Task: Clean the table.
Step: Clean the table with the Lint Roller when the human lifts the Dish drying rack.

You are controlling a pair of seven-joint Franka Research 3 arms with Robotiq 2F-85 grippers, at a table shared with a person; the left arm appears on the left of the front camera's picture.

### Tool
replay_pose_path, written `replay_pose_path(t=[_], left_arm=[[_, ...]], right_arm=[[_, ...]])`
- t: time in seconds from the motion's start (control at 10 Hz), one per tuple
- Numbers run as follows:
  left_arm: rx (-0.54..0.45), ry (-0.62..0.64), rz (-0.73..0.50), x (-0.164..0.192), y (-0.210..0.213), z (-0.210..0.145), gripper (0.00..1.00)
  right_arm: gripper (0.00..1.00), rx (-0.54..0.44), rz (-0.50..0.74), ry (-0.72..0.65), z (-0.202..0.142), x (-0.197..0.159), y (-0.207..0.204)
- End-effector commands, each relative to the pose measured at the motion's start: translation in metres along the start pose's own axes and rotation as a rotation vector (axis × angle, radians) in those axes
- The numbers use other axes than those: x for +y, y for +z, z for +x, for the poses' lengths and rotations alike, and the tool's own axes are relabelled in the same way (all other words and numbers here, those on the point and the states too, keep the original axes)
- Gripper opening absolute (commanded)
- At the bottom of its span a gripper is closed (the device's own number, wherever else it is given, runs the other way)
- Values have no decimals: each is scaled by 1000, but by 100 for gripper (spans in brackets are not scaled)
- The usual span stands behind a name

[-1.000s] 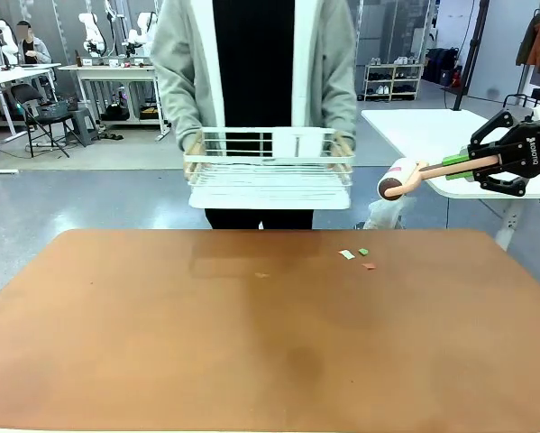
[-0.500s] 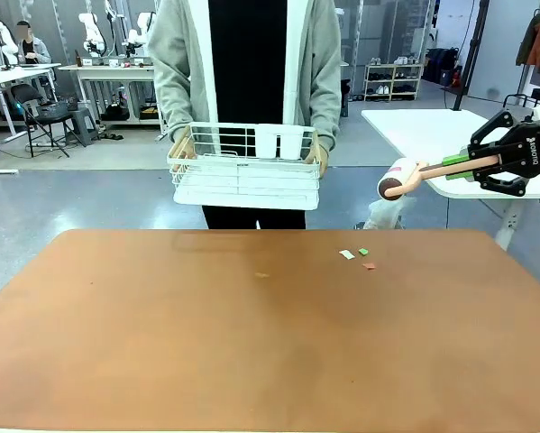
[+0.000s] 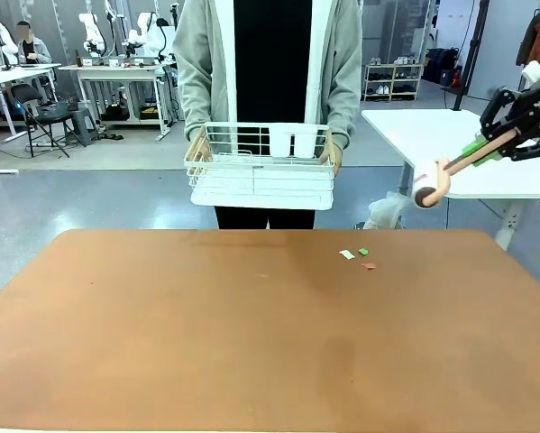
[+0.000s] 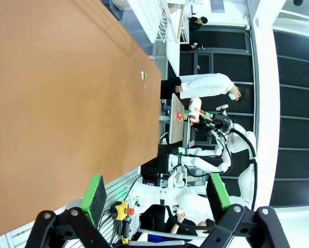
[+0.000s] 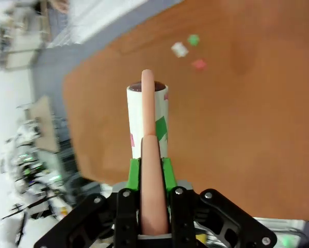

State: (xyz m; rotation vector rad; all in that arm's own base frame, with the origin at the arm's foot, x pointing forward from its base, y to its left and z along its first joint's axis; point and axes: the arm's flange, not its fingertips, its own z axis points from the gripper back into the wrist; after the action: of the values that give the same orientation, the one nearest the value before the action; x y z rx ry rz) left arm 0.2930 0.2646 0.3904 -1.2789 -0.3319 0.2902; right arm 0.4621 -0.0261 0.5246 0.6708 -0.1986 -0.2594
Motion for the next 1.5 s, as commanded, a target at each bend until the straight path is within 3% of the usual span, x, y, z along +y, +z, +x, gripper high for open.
replay_pose_path(t=[0.0,0.1,0.3,0.6,1.2,1.4], left_arm=[[10,-22,-10,0,4,-5,100],[10,-22,-10,0,4,-5,100],[10,-22,-10,0,4,-5,100],[10,-22,-10,0,4,-5,100],[10,-22,-10,0,4,-5,100],[10,-22,-10,0,4,-5,100]], right_arm=[[21,34,-210,-24,58,18,-14],[21,40,-289,62,71,12,-37],[21,86,-296,186,79,1,-71],[21,109,-310,167,92,-5,-97],[21,121,-311,172,84,-8,-97],[21,144,-297,185,105,-5,-104]])
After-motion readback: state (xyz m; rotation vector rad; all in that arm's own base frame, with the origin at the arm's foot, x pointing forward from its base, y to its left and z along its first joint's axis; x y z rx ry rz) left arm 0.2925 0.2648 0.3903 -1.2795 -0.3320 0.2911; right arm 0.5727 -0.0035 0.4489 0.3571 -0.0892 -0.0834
